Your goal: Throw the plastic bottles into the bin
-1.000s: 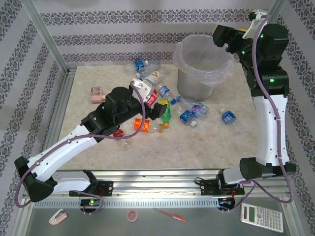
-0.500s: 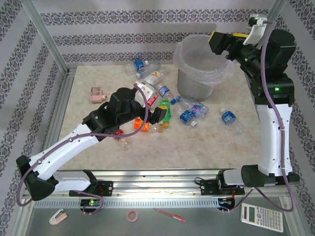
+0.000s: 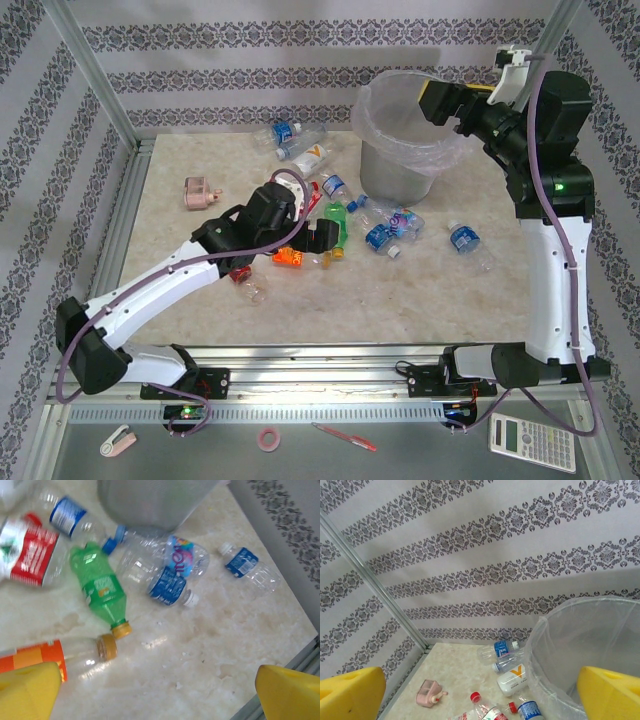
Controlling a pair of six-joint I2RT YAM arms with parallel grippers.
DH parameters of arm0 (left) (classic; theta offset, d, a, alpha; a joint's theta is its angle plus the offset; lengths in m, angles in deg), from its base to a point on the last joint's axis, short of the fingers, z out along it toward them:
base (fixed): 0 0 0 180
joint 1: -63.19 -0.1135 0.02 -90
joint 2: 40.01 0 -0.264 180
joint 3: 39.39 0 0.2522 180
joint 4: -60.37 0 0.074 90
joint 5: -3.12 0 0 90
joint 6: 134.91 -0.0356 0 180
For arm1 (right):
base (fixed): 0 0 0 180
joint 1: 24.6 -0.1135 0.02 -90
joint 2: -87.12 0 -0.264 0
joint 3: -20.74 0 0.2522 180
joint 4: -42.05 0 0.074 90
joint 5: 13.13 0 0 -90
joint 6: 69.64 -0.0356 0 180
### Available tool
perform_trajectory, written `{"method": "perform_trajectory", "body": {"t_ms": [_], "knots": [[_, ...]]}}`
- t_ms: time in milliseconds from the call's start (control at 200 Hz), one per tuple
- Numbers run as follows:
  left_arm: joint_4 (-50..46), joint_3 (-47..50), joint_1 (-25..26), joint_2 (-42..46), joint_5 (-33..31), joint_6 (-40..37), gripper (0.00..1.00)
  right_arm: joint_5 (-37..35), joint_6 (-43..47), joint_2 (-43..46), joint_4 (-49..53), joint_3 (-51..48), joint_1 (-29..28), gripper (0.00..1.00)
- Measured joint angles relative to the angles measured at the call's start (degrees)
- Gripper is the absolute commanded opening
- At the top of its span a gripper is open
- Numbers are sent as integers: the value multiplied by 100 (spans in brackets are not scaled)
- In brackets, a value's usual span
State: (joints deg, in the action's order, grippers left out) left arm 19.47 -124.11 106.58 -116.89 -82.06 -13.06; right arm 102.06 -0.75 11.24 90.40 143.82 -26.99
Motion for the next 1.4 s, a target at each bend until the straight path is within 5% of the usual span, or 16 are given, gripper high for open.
{"method": "perform_trajectory", "body": {"t_ms": [235,460,1404], "knots": [[-146,691,-590,-229,339,1989,100,28,0,59,55,-68,-50,98],[-468,739,-828,-651,531,2994,100,61,0,92,87,-170,-157,98],[-616,22,-1390,-2699,459,3624,99,83,9,459,295,-994,-861,98]]}}
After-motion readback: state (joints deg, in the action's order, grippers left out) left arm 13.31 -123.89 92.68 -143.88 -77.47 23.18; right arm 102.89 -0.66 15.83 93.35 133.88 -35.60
